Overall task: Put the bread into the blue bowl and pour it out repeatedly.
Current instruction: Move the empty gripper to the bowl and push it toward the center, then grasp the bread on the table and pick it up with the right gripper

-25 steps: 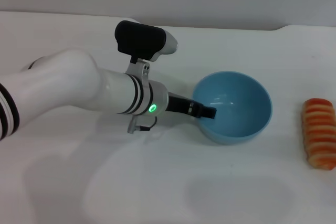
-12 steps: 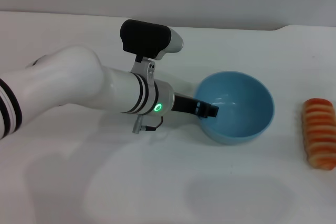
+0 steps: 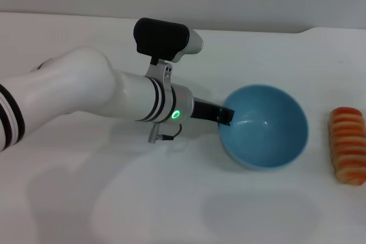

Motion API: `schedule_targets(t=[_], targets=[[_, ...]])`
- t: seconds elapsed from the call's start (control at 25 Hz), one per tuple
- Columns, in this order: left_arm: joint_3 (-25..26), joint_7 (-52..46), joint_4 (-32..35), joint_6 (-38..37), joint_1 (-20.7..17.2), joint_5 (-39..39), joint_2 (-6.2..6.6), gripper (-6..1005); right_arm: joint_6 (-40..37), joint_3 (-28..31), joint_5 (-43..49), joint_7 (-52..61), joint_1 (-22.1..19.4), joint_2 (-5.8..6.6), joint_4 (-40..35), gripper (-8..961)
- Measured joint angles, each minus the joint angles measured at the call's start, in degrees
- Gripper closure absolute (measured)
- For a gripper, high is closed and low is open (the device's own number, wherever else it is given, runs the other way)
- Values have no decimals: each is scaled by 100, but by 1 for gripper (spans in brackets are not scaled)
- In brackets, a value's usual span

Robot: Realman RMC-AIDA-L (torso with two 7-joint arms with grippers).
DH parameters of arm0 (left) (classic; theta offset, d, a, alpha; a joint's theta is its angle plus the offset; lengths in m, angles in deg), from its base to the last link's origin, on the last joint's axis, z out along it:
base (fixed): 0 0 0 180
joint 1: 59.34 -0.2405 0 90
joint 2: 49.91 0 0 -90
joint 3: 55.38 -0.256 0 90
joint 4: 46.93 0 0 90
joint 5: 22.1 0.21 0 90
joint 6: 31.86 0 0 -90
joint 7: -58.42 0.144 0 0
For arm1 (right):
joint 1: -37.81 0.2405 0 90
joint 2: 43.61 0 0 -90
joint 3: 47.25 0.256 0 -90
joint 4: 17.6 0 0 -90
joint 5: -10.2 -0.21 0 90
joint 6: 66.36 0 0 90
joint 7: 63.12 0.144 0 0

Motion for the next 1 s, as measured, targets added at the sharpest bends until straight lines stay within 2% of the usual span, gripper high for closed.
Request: schedule_targets(t=[0.28, 0.44, 0.52, 0.56, 0.68, 0.76, 0.92, 1.0], targets=[[289, 27, -12, -149, 154, 99, 85, 890, -93, -47, 202, -54, -7, 0, 0, 269], [919, -14, -53, -589, 386, 723, 97, 969, -74, -50, 242, -60, -9, 11, 0, 274], [1496, -138, -63, -962, 562, 1413, 101, 1001, -42, -50, 341, -61, -9, 24, 0, 276], [1496, -138, -63, -962, 562, 1413, 101, 1001, -29, -50, 414, -57, -9, 31, -4, 278], [1801, -580, -65, -1207, 764, 2279, 102, 1000, 64, -50, 584, 8, 2, 58, -28, 281], [2078, -1086, -65, -1598, 1015, 3308, 94, 1000, 290, -50, 651, 48, 48, 70, -70, 284], [2324, -1135, -63, -2008, 1205, 3648, 70, 999, 827, -50, 911, 344, 199, 82, -280, 289], [2448, -1140, -40, -2310, 1312, 3717, 81, 999, 983, -49, 1332, 881, 227, 86, -546, 291]])
